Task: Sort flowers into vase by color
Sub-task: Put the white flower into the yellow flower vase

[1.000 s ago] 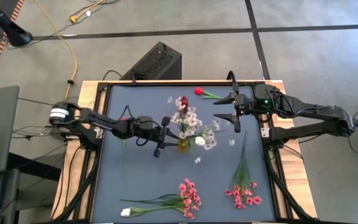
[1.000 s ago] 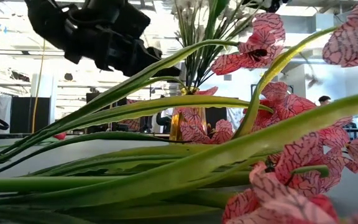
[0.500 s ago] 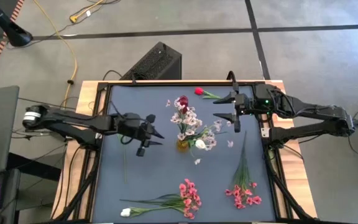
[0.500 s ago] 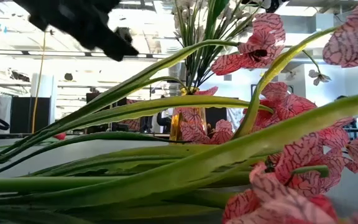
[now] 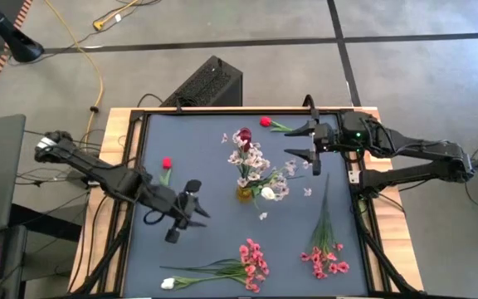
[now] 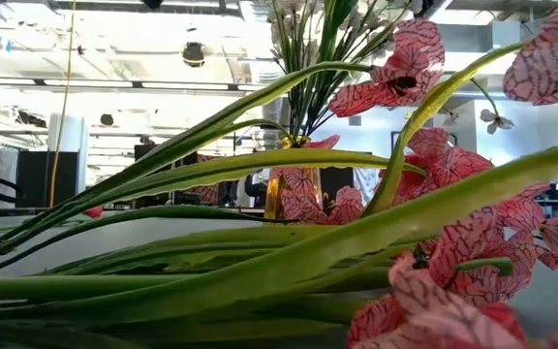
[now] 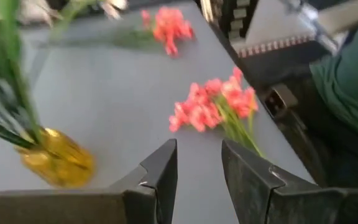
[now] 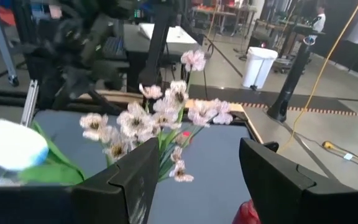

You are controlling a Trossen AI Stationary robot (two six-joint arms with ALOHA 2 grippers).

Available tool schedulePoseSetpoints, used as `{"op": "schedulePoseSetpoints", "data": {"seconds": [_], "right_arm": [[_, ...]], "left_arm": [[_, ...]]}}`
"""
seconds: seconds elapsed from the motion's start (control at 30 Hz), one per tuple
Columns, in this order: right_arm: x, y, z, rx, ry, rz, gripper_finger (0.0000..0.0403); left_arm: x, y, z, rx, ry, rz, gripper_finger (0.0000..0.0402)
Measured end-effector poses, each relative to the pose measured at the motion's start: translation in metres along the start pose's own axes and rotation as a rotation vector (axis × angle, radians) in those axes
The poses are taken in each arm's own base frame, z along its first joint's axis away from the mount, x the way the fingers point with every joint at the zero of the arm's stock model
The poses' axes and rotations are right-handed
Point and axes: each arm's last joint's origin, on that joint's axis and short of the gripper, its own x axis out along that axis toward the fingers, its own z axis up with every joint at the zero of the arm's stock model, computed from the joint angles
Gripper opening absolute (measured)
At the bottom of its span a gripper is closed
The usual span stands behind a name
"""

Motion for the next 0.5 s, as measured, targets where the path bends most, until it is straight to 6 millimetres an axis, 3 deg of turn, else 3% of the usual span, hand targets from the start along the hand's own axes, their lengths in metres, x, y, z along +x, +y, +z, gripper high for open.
{"op": "schedulePoseSetpoints", "data": {"seconds": [0.13, 0.27, 0.5], "right_arm": [[0.000, 0.002, 0.002, 0.021, -0.015, 0.007, 0.0248], [0.000, 0.003, 0.000, 0.040, 0.006, 0.016, 0.0248], [0.000, 0.018, -0.007, 0.068, 0.090, 0.096, 0.0248]], "left_arm": [[0.017, -0.017, 0.022, -0.050, 0.152, -0.021, 0.0114], [0.046, -0.037, 0.029, -0.081, 0.264, -0.035, 0.0114], [0.105, -0.072, 0.006, -0.216, 0.463, -0.115, 0.0114]]}}
